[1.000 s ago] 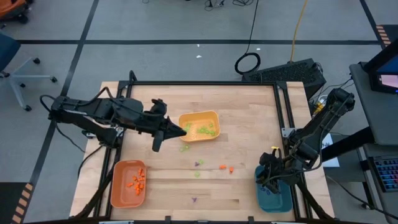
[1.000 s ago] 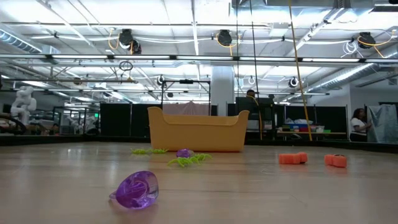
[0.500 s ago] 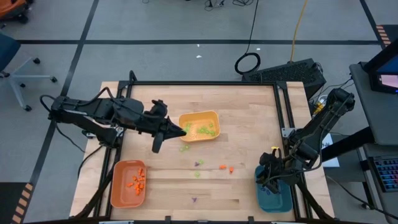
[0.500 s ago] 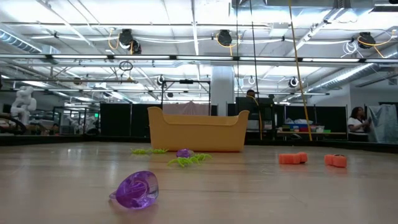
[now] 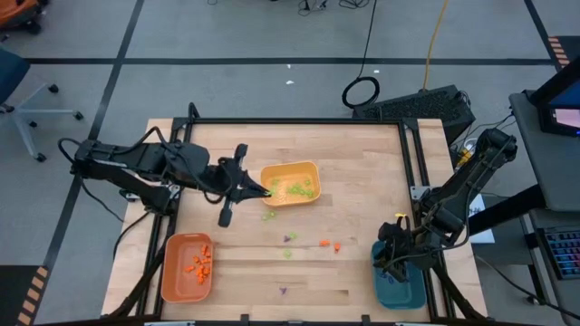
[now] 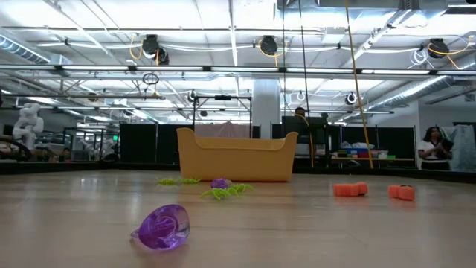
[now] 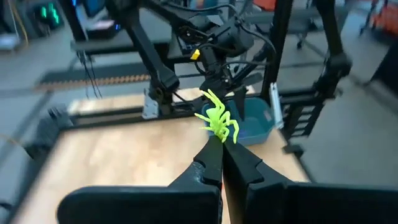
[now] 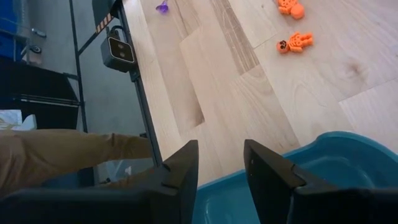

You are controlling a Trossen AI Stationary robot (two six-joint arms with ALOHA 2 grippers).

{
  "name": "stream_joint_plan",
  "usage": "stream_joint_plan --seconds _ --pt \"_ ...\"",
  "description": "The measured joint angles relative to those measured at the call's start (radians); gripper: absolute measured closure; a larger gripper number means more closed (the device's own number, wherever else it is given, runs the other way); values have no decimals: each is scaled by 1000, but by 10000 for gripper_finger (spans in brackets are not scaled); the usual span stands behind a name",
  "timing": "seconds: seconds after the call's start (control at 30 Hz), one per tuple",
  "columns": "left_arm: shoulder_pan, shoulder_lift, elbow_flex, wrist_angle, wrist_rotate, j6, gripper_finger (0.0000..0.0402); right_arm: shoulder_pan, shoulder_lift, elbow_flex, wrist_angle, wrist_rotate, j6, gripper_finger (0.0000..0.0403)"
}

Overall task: Sort Halloween decoration
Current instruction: Put the green spider toy into the yellow bin

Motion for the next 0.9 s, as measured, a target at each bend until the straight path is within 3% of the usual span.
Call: stream_joint_plan --seconds 0.17,0.3,0.7,0.9 --pt "0 0 0 0 -8 216 401 0 0 0 0 0 0 285" --pt "0 0 0 0 -38 279 401 0 0 0 0 0 0 285" --pt "0 1 0 0 -52 277 402 0 0 0 -1 0 -24 285" --pt "2 15 0 -6 -51 151 402 0 0 0 -1 0 -26 285"
